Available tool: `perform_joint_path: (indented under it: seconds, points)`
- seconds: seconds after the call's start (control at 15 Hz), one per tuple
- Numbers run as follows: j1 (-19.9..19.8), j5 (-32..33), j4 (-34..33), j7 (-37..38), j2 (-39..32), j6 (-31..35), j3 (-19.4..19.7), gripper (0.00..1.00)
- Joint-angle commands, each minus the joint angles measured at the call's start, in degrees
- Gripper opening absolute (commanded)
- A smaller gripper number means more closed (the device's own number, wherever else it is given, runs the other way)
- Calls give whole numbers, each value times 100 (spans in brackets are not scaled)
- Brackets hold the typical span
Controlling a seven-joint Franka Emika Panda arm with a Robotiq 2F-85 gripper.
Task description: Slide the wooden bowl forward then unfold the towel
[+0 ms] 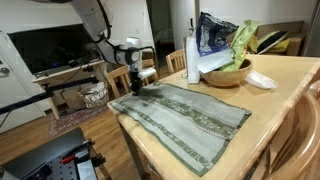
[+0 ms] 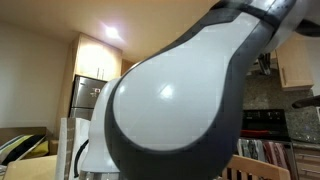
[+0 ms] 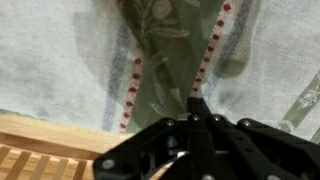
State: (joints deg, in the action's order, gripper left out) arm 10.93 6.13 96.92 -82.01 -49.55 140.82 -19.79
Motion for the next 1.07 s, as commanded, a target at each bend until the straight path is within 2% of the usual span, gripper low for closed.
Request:
perform_joint_path:
  seconds: [0.0,1.0]
  points:
    - [77,105,-162,-129,-75,-15,-36,4]
    - [377,263,-243,-429,-78,-70,-85,4]
